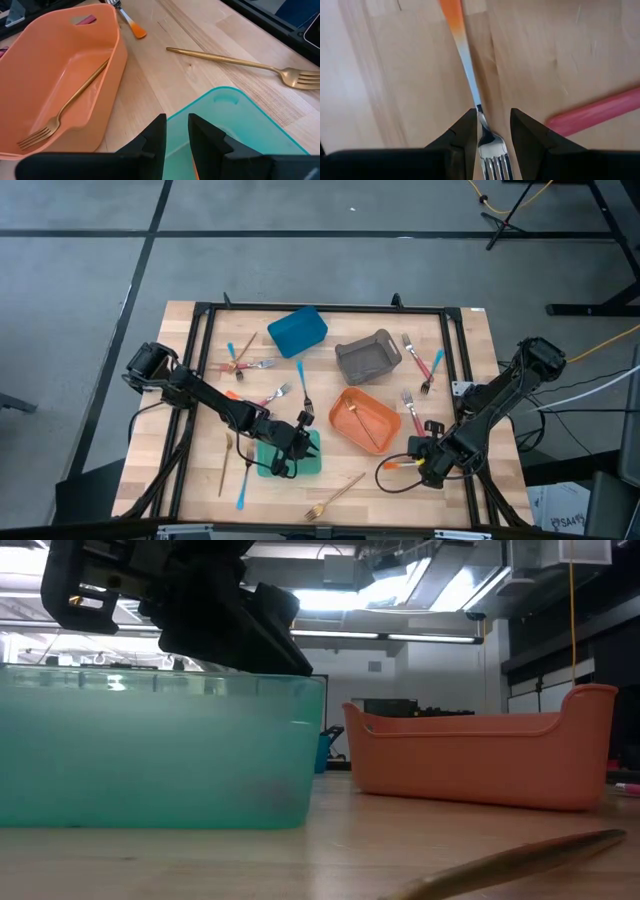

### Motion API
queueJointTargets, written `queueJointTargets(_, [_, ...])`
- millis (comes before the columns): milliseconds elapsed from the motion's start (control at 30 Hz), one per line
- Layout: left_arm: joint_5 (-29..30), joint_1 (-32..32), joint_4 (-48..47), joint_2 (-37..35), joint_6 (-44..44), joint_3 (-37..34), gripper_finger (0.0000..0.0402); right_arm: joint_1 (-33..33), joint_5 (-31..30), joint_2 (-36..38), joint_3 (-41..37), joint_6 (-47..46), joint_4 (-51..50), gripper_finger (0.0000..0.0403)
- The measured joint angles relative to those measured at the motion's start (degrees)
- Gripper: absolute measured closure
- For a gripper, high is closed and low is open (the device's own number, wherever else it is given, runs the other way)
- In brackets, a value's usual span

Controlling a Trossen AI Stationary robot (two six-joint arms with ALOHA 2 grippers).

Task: Sort silverware by color (type)
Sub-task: Put the orange fork into the green bin

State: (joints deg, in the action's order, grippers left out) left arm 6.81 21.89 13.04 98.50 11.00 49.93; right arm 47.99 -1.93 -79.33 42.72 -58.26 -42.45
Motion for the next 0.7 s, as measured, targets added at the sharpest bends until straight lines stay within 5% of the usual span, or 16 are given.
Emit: queueJointTargets(700, [0.0,0.0,-0.1,0.0,0.0,0.0,0.0327,0.0,0.9,-7.2,0.0,3.2,3.7,0.0297])
